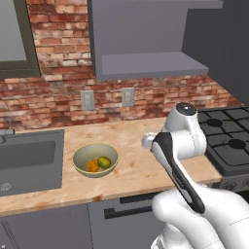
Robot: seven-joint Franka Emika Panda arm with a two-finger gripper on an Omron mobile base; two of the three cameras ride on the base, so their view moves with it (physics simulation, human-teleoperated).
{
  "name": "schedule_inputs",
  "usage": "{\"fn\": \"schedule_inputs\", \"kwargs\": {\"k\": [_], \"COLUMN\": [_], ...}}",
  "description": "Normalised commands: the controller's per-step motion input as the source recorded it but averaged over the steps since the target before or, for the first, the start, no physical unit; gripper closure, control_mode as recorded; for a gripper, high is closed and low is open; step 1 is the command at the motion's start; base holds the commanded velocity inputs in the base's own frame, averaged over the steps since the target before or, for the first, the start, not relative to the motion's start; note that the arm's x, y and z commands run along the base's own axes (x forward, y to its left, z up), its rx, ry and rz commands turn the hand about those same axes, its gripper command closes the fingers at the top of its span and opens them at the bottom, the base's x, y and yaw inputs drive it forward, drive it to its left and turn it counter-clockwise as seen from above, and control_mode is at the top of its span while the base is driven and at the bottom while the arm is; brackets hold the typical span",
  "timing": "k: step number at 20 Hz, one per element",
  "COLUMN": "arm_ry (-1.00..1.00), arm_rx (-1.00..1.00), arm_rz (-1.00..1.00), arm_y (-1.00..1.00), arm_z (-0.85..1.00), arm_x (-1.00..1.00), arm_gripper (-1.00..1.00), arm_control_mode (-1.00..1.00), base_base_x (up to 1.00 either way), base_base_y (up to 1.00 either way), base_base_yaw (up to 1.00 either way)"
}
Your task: Pick the oranges from the cabinet and place them in one bowl. Pick the corn from the sink and place it in the other bowl.
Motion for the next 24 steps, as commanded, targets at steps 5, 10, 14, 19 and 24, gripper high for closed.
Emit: {"fn": "schedule_inputs", "kwargs": {"k": [5, 10, 14, 19, 24], "arm_ry": [0.03, 0.00, 0.00, 0.00, 0.00], "arm_rx": [0.00, 0.00, -0.04, 0.00, 0.00], "arm_rz": [0.21, 0.18, 0.13, 0.00, 0.00], "arm_y": [-0.18, -0.01, -0.19, 0.00, 0.00], "arm_z": [0.51, 0.43, 0.30, 0.00, 0.00], "arm_x": [-0.43, -0.77, -0.75, -0.01, 0.00], "arm_gripper": [-1.00, -1.00, -1.00, -1.00, -1.00], "arm_control_mode": [-1.00, -1.00, -1.00, -1.00, -1.00], "base_base_x": [0.00, 0.00, 0.00, 0.00, 0.00], "base_base_y": [0.00, 0.00, 0.00, 0.00, 0.00], "base_base_yaw": [0.00, 0.00, 0.00, 0.00, 0.00]}}
